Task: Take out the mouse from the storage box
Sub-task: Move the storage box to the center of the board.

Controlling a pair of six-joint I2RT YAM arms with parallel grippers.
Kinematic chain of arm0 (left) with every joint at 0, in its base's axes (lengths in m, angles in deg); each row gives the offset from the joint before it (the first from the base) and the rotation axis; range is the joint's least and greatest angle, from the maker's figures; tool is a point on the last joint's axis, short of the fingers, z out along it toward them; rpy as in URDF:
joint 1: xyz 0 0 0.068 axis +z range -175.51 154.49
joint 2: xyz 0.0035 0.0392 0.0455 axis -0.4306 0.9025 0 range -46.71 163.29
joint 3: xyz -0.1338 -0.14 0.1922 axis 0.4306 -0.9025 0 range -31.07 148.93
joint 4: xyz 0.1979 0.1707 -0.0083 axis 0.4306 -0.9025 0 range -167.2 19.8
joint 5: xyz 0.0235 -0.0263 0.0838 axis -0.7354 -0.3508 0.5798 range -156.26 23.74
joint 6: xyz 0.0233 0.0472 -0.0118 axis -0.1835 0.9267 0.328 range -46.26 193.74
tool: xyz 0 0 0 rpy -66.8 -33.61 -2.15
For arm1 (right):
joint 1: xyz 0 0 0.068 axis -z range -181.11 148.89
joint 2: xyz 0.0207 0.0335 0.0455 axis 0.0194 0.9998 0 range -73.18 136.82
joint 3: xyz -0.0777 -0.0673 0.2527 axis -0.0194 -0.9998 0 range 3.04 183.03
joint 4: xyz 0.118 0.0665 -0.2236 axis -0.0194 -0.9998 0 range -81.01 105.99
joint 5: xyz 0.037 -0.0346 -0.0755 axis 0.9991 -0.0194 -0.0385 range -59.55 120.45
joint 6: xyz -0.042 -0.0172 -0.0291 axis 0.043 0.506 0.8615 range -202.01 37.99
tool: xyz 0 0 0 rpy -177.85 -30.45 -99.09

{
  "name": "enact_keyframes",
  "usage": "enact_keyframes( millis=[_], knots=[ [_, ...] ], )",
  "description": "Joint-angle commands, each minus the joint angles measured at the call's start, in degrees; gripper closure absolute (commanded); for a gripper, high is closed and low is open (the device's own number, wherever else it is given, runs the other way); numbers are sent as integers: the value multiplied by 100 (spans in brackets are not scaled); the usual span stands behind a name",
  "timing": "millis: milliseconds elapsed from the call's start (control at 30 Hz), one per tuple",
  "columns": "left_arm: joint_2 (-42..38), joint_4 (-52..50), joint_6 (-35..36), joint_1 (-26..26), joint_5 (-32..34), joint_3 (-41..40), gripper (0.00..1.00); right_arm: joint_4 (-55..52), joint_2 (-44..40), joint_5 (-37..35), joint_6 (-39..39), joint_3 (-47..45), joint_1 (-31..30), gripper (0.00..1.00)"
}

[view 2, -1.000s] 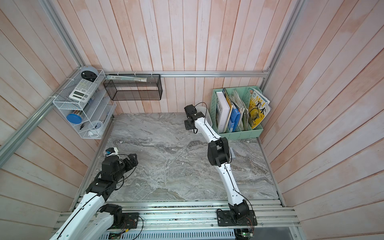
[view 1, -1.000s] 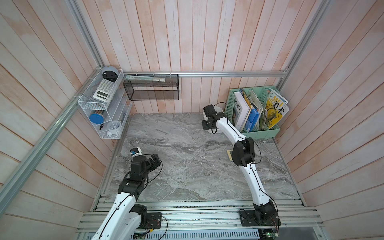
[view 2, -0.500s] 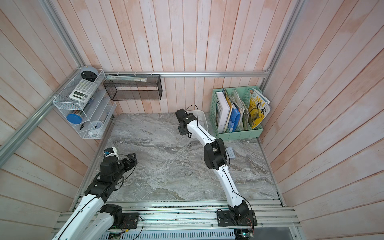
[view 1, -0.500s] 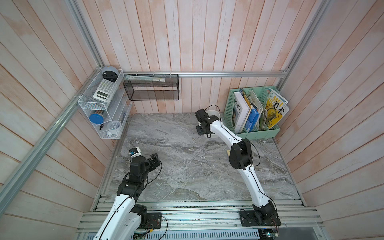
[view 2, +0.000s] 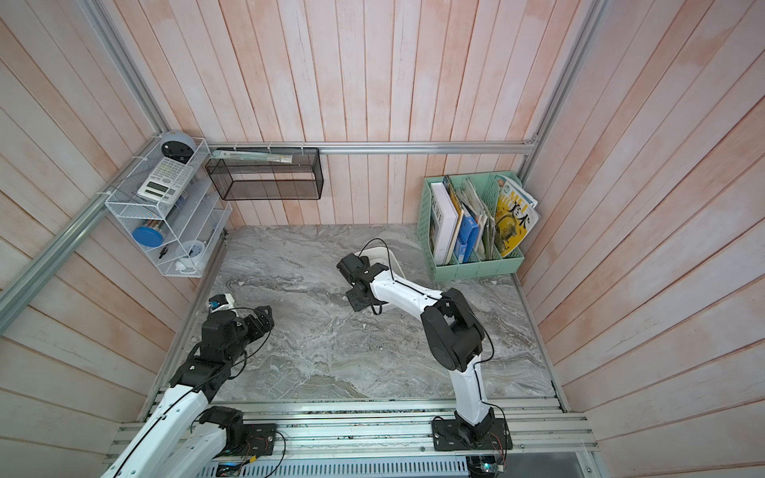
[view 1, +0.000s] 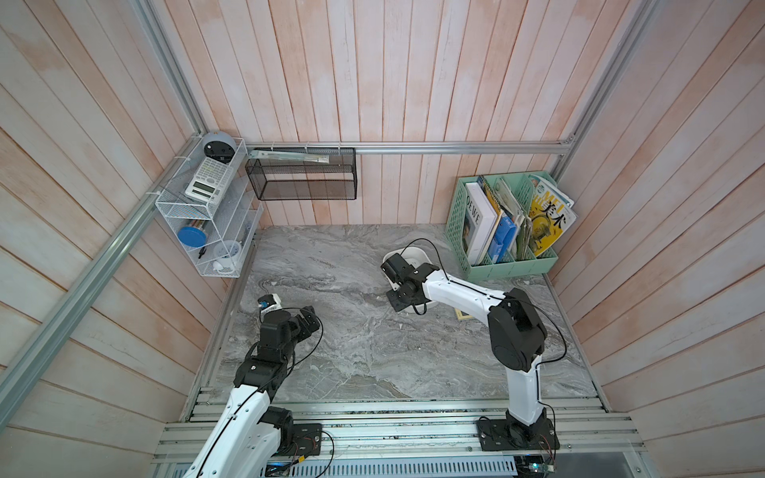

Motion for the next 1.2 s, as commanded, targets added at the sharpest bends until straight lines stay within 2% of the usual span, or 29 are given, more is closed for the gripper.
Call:
enact_keyframes(
  millis=[0,133,233,300,433,500,633,733,933,1033,1167],
  knots=[
    [112,69,89,-21,37,-11,0,465,-584,112,-199,-652,-239,100],
    [308,230,138,-54,-127,9,0,743,-1169,159,-314,-1439,-522,100],
    [742,271,175,-239,-256,210,0,833,-1545,-17,-373,-1828,-796,100],
    [1150,82,201,-495,-225,567,0,860,-1794,-111,-471,-2043,-907,93],
    [1968,-248,316,-1070,-178,1360,0,927,-2381,-316,-755,-2473,-939,68],
    [2425,-428,390,-1298,-167,1813,0,980,-2823,-604,-904,-2741,-931,59],
    [3371,-837,600,-1612,-84,2677,0,1342,-3817,-1462,-1422,-3514,-885,52],
    [4067,-1072,837,-1887,-19,3285,0,1865,-4555,-1617,-1524,-4214,-690,46],
    [5264,-1536,1241,-2223,-223,4345,10,1887,-5442,-1498,-1931,-4965,-253,43],
    [5767,-1740,1334,-2253,-298,4797,20,1900,-5680,-1473,-2006,-5194,-227,42],
    [6226,-1875,1351,-2287,-358,5230,25,1900,-5880,-1481,-2004,-5375,-219,41]
  ],
)
